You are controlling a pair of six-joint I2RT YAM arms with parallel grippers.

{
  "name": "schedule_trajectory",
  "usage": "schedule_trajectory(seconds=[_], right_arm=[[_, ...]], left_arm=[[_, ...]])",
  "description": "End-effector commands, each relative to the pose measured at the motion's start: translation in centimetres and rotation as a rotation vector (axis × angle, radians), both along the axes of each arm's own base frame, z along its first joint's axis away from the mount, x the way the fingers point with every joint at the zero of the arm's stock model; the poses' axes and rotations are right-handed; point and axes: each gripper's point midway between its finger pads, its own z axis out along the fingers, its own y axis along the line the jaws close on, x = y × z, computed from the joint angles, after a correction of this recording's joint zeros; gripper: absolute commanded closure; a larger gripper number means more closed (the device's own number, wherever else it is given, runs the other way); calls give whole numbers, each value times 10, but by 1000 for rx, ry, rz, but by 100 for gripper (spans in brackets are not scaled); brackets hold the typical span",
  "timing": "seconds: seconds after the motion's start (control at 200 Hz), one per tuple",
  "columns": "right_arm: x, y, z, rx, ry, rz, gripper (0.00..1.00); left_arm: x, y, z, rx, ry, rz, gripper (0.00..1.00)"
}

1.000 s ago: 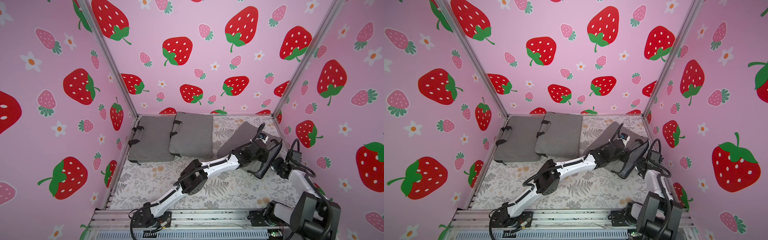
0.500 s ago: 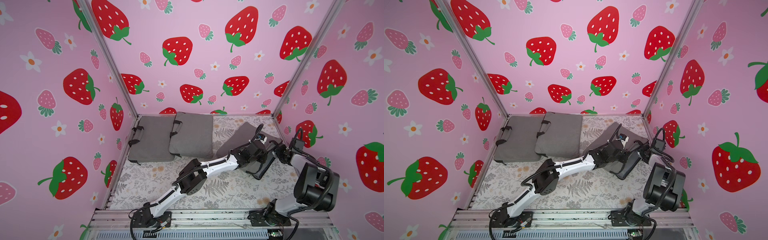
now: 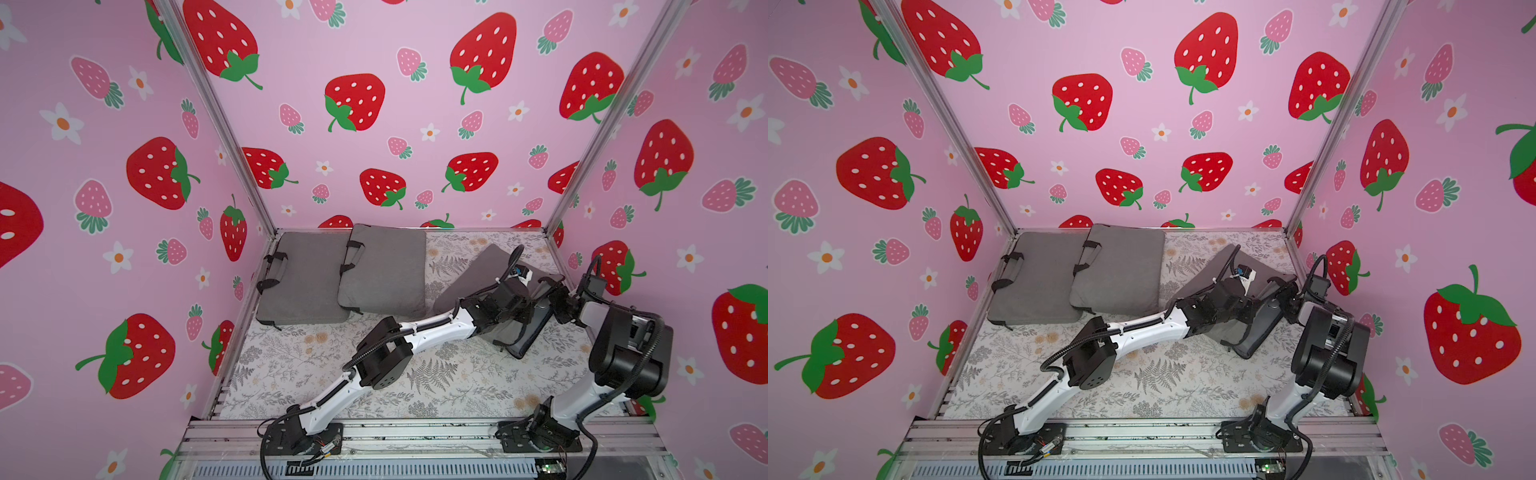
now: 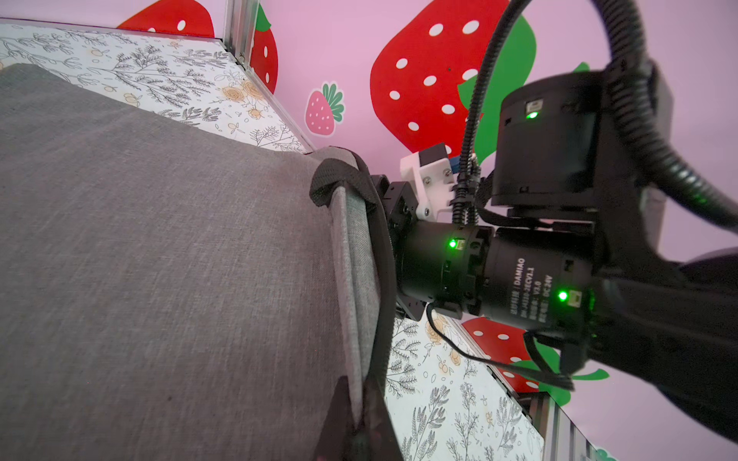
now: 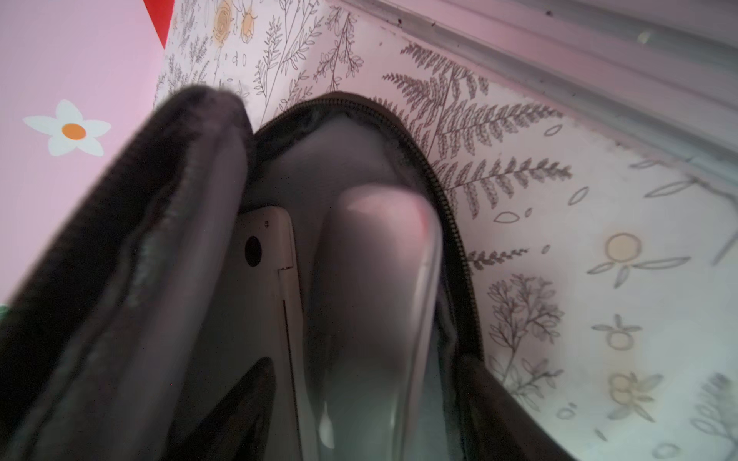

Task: Put the mouse into the laptop bag
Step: Place the mouse in the zippered laptop bag, then close the zippered laptop bag at the center of the board.

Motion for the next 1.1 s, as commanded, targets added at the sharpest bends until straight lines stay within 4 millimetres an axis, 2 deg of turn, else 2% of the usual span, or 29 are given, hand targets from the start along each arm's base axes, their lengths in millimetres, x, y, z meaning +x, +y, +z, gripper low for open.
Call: schedule_trajectory(seconds=[0.0, 0.05, 0.11, 0.16, 0.265, 0.385, 0.475, 0.695, 0.73, 0.785, 0.85, 0.95, 0.99, 1.096], right_arm=[[11, 8, 14, 31, -66, 38, 21], [9, 8, 17, 23, -73, 35, 26], [5, 6, 22, 10, -80, 22, 45], [4, 5, 24, 1, -83, 16, 53], [2, 6, 27, 5, -77, 20, 53], [-13, 4, 30, -20, -49, -12, 49], [-33, 0, 32, -59, -20, -51, 34], [-74, -2, 41, -114, -11, -121, 36], [-78, 0, 44, -117, -20, -117, 36], [-81, 4, 51, -112, -35, -100, 36], [-81, 11, 59, -100, -57, -61, 36], [-86, 23, 65, -90, -64, 0, 36], [-89, 28, 67, -96, -68, 17, 36], [-94, 45, 72, -139, -88, 67, 34]], left_arm=[[-9, -8, 61, -153, -32, -37, 100], [-8, -8, 60, -154, -28, -35, 100], [-7, -8, 59, -155, -23, -32, 100], [-6, -9, 58, -157, -18, -34, 100], [-5, -8, 57, -163, -5, -33, 100], [-3, -7, 55, -164, 8, -30, 100], [-2, -7, 56, -167, 13, -27, 100], [-1, -10, 50, -165, 38, -36, 100], [0, -10, 49, -164, 44, -37, 96], [-1, -11, 49, -166, 49, -45, 75], [-2, -11, 49, -165, 51, -51, 43], [-2, -8, 52, -159, 43, -46, 16], [-1, -5, 52, -153, 38, -35, 11], [0, 8, 54, -132, 29, -1, 10]])
